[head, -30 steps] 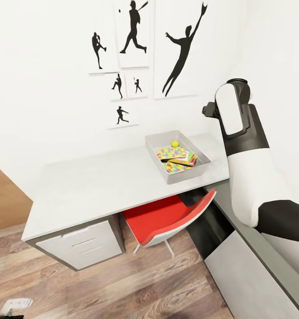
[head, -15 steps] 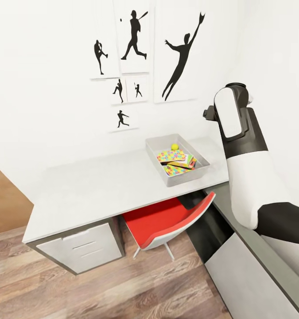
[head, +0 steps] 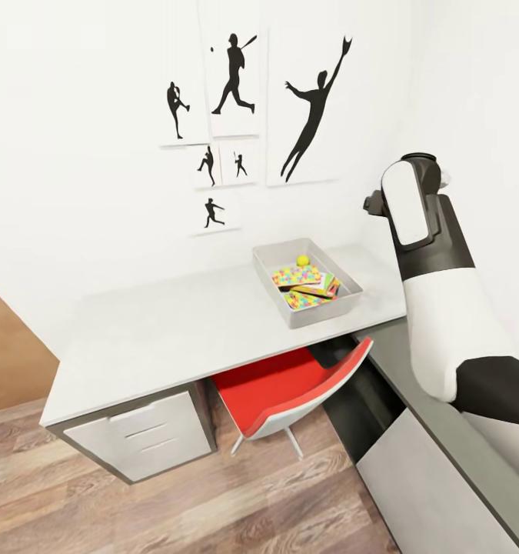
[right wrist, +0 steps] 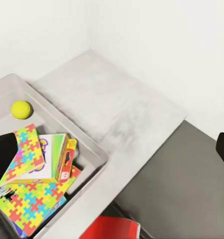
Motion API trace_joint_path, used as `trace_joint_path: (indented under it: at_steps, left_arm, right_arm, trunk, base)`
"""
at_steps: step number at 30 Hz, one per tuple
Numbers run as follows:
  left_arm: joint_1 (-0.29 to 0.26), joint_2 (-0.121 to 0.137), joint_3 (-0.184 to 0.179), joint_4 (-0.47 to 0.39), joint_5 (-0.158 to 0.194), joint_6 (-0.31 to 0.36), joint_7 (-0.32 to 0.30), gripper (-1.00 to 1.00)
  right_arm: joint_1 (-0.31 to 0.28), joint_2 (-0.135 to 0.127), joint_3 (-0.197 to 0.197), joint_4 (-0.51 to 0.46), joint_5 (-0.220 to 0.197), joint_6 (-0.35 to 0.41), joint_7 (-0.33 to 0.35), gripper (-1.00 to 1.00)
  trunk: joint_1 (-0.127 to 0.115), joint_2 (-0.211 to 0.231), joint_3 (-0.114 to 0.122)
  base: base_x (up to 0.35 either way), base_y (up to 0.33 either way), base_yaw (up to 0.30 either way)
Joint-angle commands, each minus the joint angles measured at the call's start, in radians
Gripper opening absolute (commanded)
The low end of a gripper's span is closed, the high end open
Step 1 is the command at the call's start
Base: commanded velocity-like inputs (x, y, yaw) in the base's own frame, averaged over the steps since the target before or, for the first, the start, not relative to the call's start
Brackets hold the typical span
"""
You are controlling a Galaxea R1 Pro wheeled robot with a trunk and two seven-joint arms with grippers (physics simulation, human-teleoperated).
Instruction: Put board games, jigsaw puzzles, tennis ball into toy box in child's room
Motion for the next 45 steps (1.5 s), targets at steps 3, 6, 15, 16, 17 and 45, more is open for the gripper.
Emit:
trace_joint_path:
  at_steps: [3, 6, 15, 16, 17, 45]
  left_arm:
    - [0.008, -0.012, 0.009, 0.002, -0.009, 0.001, -0.003, 1.00]
    - [0.013, -0.018, 0.009, 0.002, -0.009, 0.001, -0.003, 1.00]
    - [0.016, -0.022, 0.009, 0.002, -0.009, 0.000, -0.003, 1.00]
    - [0.016, -0.023, 0.009, 0.002, -0.009, 0.000, -0.003, 1.00]
    - [0.016, -0.023, 0.009, 0.002, -0.009, 0.000, -0.003, 1.00]
    - [0.032, -0.024, 0.009, 0.002, -0.009, -0.006, -0.003, 1.00]
  right_arm:
    - [-0.001, -0.004, 0.001, 0.000, -0.009, 0.005, -0.010, 1.00]
    - [0.000, -0.005, 0.002, 0.002, -0.009, 0.003, -0.010, 1.00]
    - [0.031, -0.003, 0.002, 0.002, -0.009, 0.002, -0.029, 1.00]
    - [0.033, -0.003, 0.002, 0.002, -0.009, 0.002, -0.031, 1.00]
    - [0.034, -0.002, 0.002, 0.002, -0.009, 0.002, -0.032, 1.00]
    - [0.100, -0.012, -0.002, 0.007, -0.008, 0.000, -0.036, 1.00]
  trunk:
    - [0.001, -0.002, 0.003]
    - [0.001, -0.002, 0.008]
    - [0.001, -0.002, 0.022]
    - [0.001, -0.002, 0.024]
    - [0.001, -0.002, 0.025]
    - [0.001, -0.002, 0.070]
  base:
    - [0.000, 0.000, 0.000]
    - [0.000, 0.000, 0.000]
    - [0.000, 0.000, 0.000]
    - [0.000, 0.000, 0.000]
    - [0.000, 0.000, 0.000]
    - [0.010, 0.075, 0.000]
